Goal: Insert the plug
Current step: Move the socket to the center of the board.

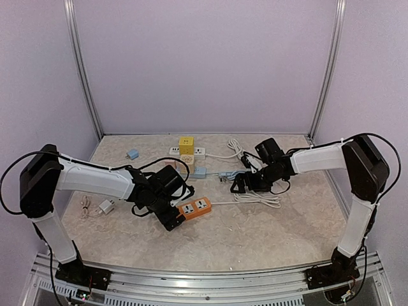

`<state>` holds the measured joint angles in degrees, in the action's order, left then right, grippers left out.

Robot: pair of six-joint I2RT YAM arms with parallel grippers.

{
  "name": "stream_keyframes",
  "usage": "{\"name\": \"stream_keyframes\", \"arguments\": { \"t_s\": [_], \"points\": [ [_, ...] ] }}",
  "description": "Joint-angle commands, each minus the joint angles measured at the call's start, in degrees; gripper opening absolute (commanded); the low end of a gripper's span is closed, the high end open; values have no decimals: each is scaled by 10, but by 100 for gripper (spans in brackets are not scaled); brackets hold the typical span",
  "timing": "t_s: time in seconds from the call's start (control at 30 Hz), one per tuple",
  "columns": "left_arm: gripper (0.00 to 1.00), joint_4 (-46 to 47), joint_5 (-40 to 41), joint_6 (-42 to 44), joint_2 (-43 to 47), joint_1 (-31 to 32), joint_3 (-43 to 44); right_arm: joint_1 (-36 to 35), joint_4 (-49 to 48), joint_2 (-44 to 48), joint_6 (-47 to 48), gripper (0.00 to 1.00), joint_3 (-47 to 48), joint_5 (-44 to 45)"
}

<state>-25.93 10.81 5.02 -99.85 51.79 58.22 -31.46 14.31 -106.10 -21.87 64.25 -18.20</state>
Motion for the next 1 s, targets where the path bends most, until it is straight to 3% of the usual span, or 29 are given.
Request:
{"name": "stream_keyframes", "arguments": {
  "t_s": [0.0, 0.6, 0.97],
  "points": [
    [99, -17, 27, 4, -6, -7, 4, -9, 7, 6, 8, 100, 9, -9],
    [99, -93, 103, -31, -28, -32, 36, -58, 4, -21, 21, 100, 30, -38],
    [99, -113, 162, -42, -36, -41, 51, -65, 29, -20, 29, 100, 52, 14]
  ]
}}
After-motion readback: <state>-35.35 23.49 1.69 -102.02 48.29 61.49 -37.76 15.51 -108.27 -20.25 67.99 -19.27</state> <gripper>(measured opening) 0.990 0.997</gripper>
